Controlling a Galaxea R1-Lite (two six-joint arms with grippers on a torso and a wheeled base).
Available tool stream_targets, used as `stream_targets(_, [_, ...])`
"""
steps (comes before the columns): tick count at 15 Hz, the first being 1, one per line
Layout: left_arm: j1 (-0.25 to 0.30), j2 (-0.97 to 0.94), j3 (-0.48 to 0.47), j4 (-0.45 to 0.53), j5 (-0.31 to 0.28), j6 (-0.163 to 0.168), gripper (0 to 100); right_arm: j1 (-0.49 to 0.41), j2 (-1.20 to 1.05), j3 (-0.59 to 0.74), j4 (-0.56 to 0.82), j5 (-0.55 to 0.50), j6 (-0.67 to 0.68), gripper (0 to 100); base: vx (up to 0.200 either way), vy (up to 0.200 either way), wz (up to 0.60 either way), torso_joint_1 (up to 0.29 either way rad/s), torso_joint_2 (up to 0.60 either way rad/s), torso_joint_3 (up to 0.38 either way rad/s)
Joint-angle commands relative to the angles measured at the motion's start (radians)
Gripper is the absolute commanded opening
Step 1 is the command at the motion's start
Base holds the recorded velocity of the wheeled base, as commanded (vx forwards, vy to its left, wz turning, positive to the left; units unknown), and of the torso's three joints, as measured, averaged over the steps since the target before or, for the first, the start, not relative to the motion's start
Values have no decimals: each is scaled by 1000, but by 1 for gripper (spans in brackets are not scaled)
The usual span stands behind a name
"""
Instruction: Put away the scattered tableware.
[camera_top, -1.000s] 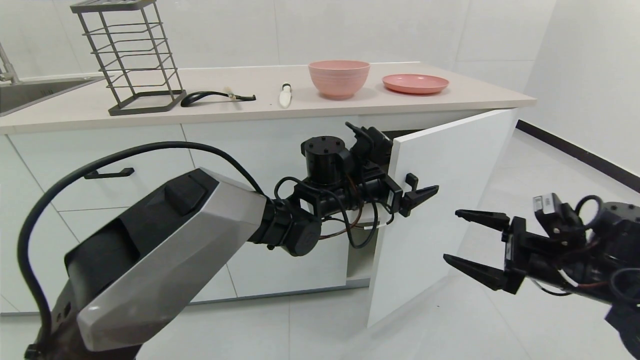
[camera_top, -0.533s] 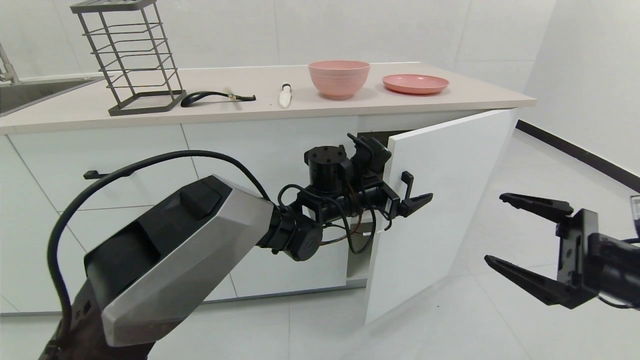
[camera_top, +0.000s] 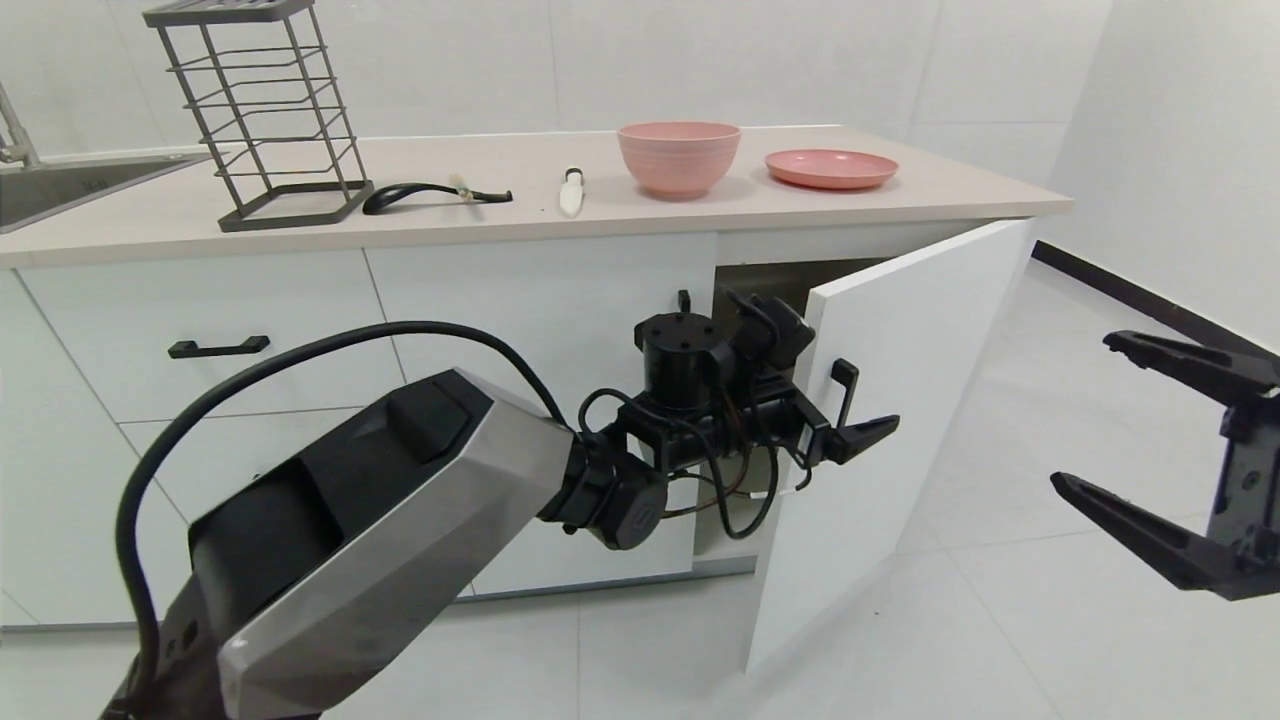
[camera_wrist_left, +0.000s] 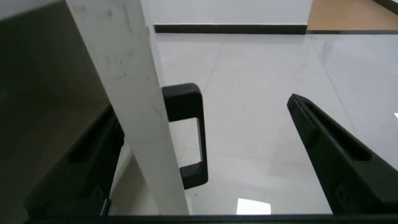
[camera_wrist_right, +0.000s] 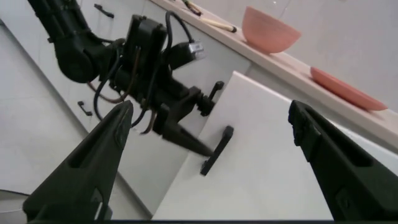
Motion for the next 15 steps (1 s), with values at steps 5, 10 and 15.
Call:
stream_targets(5, [-66, 9, -1, 5, 6, 0, 100, -35, -112, -68, 0, 0, 6, 100, 0, 0, 0, 0, 0, 0])
stream_targets(10, [-110, 19, -4, 1, 6, 0, 100, -37, -155, -82, 0, 0, 5, 100, 0, 0, 0, 0, 0, 0])
stream_targets(15, [-202, 87, -102, -5, 18, -8, 100, -35, -221, -108, 0, 0, 8, 100, 0, 0, 0, 0, 0, 0])
